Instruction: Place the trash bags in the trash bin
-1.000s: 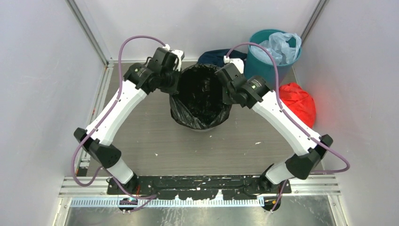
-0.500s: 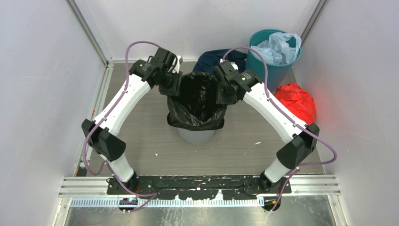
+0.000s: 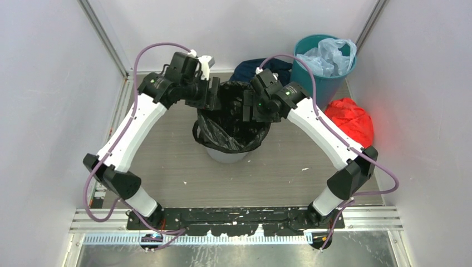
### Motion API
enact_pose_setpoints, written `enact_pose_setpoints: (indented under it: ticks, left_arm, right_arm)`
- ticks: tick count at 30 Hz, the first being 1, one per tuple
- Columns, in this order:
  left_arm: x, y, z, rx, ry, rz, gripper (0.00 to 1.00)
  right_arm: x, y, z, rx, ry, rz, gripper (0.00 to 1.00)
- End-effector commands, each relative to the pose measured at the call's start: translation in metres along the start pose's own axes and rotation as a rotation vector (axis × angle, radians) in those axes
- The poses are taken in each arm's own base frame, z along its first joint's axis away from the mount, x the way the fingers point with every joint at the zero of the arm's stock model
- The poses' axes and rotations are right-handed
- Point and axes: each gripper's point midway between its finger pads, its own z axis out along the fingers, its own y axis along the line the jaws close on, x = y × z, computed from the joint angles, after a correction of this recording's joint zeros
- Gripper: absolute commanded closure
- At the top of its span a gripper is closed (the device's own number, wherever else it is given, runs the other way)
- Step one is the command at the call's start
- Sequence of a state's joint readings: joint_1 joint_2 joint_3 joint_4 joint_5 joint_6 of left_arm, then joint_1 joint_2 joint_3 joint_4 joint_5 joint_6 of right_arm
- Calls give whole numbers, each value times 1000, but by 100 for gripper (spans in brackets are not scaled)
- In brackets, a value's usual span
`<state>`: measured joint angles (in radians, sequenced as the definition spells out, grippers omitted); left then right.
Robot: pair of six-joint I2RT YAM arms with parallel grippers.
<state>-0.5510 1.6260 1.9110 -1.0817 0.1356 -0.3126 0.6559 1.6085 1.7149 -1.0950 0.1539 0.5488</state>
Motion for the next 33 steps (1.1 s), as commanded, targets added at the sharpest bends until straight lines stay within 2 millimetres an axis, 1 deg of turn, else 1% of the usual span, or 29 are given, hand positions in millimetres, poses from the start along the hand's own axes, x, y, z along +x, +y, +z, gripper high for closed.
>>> enact_pose_setpoints:
  ticks: [1,4,7,9,11,12,16,19,22,24,26,29,33]
  left_arm:
    - [-36,-46,-60,177,-209,62,32]
    - [-27,-38,-62,163,-195,40,32]
    - [-19,-29,-55,162,-177,11,33]
    - [-14,-23,-45,160,-161,-6,35]
    - [-12,-19,-36,167,-150,-23,38]
    - [-11,-17,-30,175,-140,-34,40]
    - [-6,-17,-9,218,-89,-58,41]
    - [-1,-13,7,222,-64,-73,42]
    - [5,-8,19,214,-34,-87,41]
    - [9,-4,24,198,-17,-87,36]
    - [15,2,26,166,3,-83,33]
    - [21,13,26,107,25,-72,29]
    - [28,24,21,52,29,-57,25]
  right_arm:
    - [-47,52,-59,-255,-213,9,13]
    - [-48,53,-66,-270,-219,5,10]
    - [-49,54,-66,-269,-215,-1,10]
    - [-47,54,-58,-257,-198,-5,15]
    - [-45,55,-50,-250,-183,-4,24]
    - [-44,55,-47,-248,-175,-3,26]
    - [-35,54,-36,-232,-131,-1,28]
    - [-27,51,-27,-212,-96,-6,28]
    - [-15,45,-14,-182,-55,-10,25]
    - [-9,42,-6,-168,-35,-11,23]
    - [-3,37,1,-144,-23,-11,18]
    - [0,31,5,-116,-20,-11,14]
    - [-2,25,-1,-99,-39,-14,3]
